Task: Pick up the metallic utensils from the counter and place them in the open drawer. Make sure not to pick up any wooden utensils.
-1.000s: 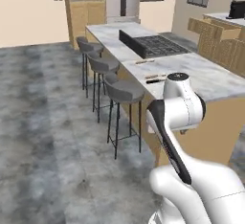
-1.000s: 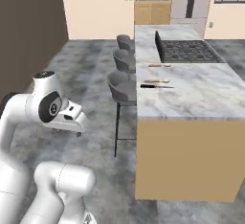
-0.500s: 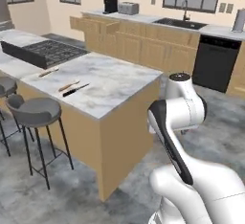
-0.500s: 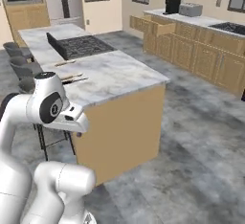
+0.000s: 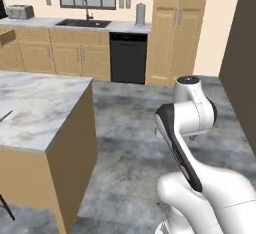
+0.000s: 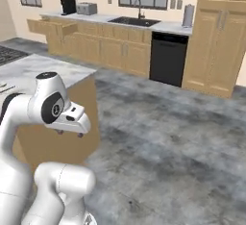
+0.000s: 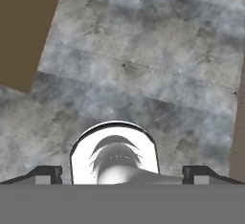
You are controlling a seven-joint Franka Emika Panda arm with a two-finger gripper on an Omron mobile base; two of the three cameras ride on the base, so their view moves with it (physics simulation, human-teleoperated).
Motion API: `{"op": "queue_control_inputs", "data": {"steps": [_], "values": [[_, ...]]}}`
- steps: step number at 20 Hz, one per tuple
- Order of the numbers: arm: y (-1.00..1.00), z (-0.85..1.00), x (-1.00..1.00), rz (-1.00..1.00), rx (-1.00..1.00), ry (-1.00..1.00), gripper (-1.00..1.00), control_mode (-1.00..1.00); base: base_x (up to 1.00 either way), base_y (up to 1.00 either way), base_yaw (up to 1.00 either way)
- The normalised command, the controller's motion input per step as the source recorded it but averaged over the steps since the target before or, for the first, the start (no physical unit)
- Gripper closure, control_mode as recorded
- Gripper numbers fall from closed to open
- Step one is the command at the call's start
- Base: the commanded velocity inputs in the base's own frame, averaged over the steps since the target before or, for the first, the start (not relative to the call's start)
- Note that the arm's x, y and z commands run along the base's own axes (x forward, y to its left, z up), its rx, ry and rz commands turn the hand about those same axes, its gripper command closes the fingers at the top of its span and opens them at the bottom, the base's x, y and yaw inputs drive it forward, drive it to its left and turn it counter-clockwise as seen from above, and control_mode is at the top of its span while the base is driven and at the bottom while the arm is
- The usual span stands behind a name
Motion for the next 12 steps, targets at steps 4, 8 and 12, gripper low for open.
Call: {"op": "queue_control_inputs", "data": {"steps": [4,8,12], "values": [[0.00,0.00,0.00,0.00,0.00,0.00,-1.00,1.00,-0.56,0.71,-0.59],[0.00,0.00,0.00,0.00,0.00,0.00,-1.00,1.00,-0.67,0.89,-0.41],[0.00,0.00,0.00,0.00,0.00,0.00,-1.00,1.00,-0.69,1.00,-0.16]]}}
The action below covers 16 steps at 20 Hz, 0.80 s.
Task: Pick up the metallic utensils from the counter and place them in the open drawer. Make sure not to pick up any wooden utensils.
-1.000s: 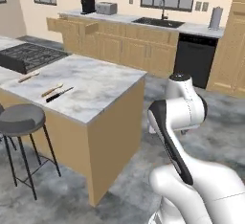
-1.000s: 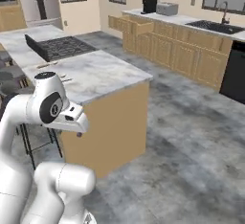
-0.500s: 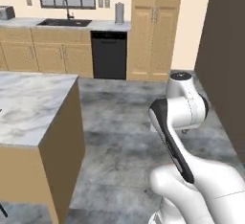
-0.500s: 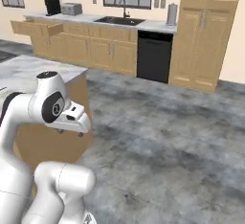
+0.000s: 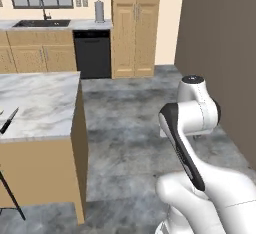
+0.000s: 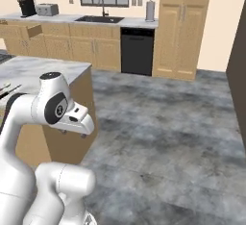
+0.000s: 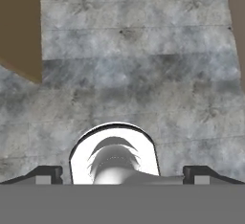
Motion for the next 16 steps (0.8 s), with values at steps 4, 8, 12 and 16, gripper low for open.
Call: {"op": "queue_control_inputs", "data": {"steps": [4,8,12,16], "values": [[0.00,0.00,0.00,0.00,0.00,0.00,-1.00,1.00,-0.32,1.00,-0.11],[0.00,0.00,0.00,0.00,0.00,0.00,-1.00,1.00,-0.07,0.99,-0.07],[0.00,0.00,0.00,0.00,0.00,0.00,-1.00,1.00,0.00,0.89,-0.06],[0.00,0.00,0.00,0.00,0.00,0.00,-1.00,1.00,0.00,0.91,-0.05]]}}
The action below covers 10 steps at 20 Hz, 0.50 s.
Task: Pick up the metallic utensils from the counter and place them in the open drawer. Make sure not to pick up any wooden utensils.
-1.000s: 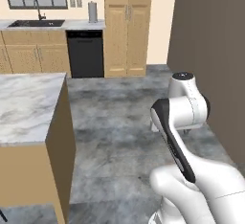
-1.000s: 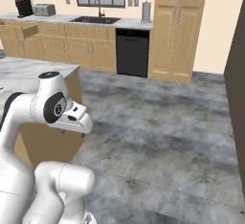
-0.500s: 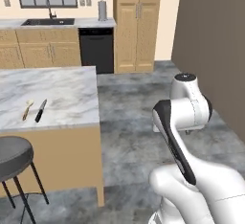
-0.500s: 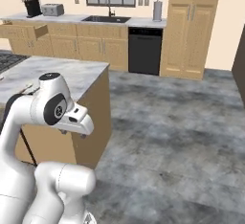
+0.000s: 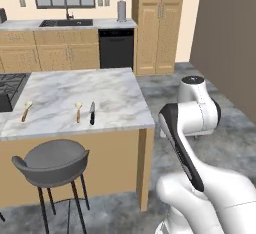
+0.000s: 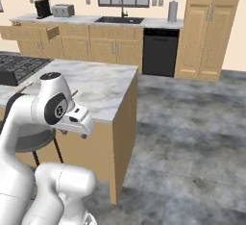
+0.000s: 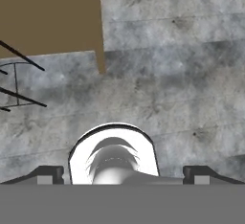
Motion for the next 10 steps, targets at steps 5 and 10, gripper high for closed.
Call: {"op": "queue_control_inputs", "data": {"steps": [5,10], "values": [[0.00,0.00,0.00,0.00,0.00,0.00,-1.00,1.00,0.12,0.63,0.01],[0.00,0.00,0.00,0.00,0.00,0.00,-1.00,1.00,0.43,0.17,0.11]]}}
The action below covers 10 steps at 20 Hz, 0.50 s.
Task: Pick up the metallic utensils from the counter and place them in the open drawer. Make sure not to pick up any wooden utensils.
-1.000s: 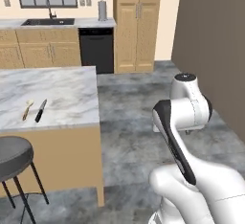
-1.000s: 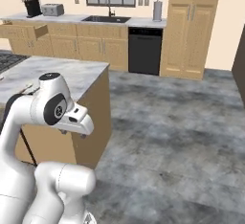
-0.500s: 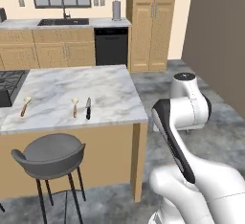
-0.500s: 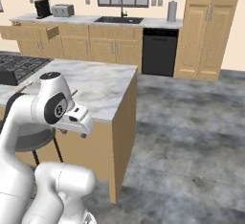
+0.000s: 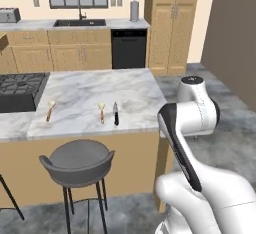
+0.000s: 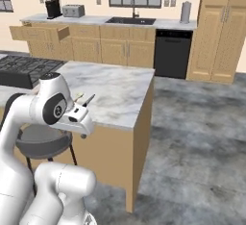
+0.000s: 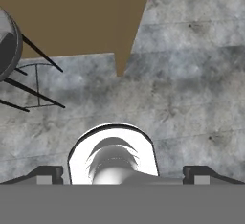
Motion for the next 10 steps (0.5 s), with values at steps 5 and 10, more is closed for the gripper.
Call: {"op": "queue_control_inputs", "data": {"steps": [5,10], "values": [[0.00,0.00,0.00,0.00,0.00,0.00,-1.00,1.00,0.57,0.04,0.14],[0.00,0.00,0.00,0.00,0.00,0.00,-1.00,1.00,0.48,0.31,0.06]]}}
